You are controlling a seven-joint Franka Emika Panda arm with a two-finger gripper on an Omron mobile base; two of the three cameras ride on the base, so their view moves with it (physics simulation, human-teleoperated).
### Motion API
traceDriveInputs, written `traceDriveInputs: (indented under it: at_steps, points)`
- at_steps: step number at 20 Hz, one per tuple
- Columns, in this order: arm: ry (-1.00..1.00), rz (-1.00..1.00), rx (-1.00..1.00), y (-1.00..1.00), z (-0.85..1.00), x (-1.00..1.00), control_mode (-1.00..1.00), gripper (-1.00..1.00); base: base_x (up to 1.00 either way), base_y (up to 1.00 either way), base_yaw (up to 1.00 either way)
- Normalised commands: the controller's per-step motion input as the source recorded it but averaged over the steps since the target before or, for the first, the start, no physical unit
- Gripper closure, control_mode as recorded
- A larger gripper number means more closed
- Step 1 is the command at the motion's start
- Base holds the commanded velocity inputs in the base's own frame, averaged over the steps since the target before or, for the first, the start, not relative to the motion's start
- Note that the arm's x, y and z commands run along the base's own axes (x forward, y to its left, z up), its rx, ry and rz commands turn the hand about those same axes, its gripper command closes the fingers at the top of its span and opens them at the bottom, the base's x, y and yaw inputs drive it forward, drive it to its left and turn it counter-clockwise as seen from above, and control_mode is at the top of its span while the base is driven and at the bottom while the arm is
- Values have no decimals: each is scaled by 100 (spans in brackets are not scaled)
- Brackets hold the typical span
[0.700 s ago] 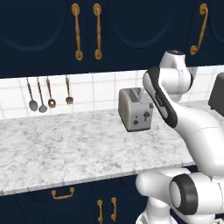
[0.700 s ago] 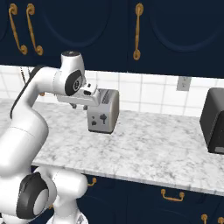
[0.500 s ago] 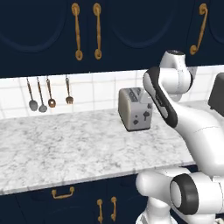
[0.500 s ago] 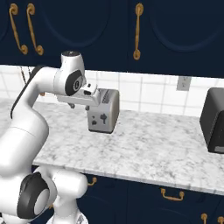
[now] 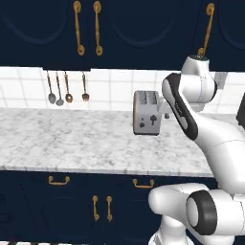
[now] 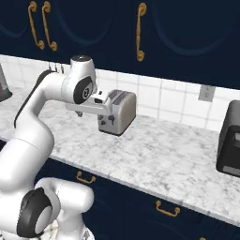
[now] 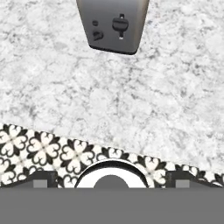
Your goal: Take a straw from the drawer in front and place it inside the glass cup on the dining counter.
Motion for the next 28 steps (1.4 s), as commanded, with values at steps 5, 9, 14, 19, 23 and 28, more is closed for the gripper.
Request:
traceDriveInputs:
  at_steps: [5,9,14,19,23,28]
  points:
    - [0,0,0,0,0,0,100,-100,-5,-71,63]
    - [0,0,0,0,0,0,100,-100,-22,-65,67]
    - [0,0,0,0,0,0,100,-100,-32,-65,62]
    - [0,0,0,0,0,0,100,-100,-33,-53,49]
    - [0,0,0,0,0,0,100,-100,-23,-53,34]
    - [0,0,0,0,0,0,100,-100,-4,-63,21]
